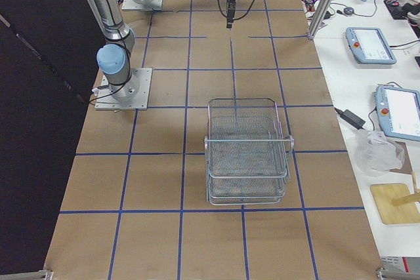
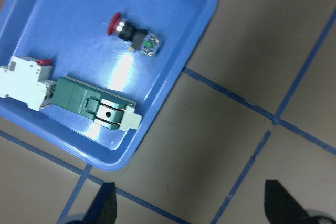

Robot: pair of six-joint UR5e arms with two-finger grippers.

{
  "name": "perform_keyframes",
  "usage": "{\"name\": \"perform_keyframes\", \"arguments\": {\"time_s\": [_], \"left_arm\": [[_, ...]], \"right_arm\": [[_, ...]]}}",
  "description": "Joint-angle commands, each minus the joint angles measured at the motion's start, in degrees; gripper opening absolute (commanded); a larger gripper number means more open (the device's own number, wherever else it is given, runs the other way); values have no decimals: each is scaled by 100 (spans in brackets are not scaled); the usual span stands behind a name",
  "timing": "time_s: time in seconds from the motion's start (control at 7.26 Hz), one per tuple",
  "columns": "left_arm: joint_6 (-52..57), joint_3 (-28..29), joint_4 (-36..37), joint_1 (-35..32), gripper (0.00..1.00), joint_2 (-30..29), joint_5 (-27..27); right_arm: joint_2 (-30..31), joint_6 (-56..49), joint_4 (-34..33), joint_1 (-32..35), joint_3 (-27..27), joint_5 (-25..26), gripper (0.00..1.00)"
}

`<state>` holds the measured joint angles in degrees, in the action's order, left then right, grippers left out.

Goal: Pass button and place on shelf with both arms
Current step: 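Move the left gripper back and lower it beside the blue tray, then lower the left gripper over the red button and close on its cap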

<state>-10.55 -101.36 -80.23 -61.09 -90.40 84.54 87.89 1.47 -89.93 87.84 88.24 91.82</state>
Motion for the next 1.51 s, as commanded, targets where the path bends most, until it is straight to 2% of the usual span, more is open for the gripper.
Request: {"name": "perform_keyframes", "arguments": {"time_s": [0.0, 0.28, 0.55, 0.69, 1.1, 1.38], "left_arm": [[-69, 2, 16, 1086, 100, -406, -579], [-822, 177, 68, 1476, 100, -776, -684], [-2075, 178, 725, 1477, 100, -1328, -807], [-2935, 230, 789, 1477, 100, -1583, -1304], [-3260, 301, 798, 1477, 100, -2191, -1493], [-3286, 310, 807, 1477, 100, -2551, -1817]], "right_arm": [[-26, -6, -7, 5, -9, -24, 100], [-18, 64, 19, 13, -9, -7, 100], [17, 20, 63, 22, 0, 29, 100], [18, 55, 46, 22, 0, 11, 100], [61, 73, 46, 22, -9, 20, 100], [44, -32, 81, 5, 0, 29, 100]]}}
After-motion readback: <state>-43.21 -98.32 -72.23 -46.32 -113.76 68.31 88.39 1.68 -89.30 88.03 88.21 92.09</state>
